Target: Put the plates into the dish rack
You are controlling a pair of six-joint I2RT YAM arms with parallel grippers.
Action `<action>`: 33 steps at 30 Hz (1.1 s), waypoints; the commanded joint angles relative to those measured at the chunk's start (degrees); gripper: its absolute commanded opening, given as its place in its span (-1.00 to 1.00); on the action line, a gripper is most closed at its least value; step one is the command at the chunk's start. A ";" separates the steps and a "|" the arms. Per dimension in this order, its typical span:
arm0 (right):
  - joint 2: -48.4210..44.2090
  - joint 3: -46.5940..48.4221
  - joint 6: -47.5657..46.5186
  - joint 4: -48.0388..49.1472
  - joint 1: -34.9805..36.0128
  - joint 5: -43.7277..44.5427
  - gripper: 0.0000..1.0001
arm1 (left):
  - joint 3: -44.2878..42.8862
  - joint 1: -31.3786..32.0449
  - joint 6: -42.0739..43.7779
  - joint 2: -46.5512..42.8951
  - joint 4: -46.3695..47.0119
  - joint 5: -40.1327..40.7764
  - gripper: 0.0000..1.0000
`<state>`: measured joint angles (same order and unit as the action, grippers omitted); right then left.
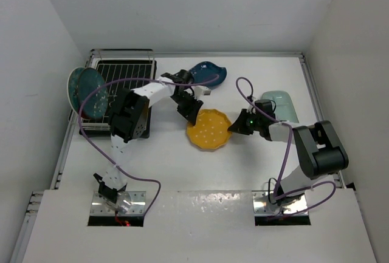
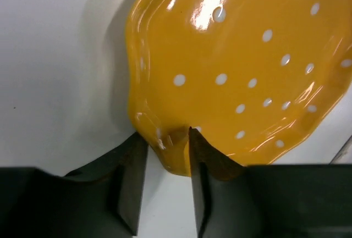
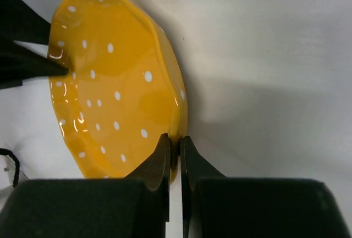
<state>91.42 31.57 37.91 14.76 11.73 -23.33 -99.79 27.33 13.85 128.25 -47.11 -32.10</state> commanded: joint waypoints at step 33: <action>-1.42 11.23 1.29 -4.48 0.49 -5.41 0.77 | -15.86 -6.49 -0.23 -33.41 -2.19 49.92 -1.00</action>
<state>91.42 41.17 40.27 10.46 12.14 -29.30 -107.37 23.94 12.19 100.22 -53.56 6.17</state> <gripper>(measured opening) 0.886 0.028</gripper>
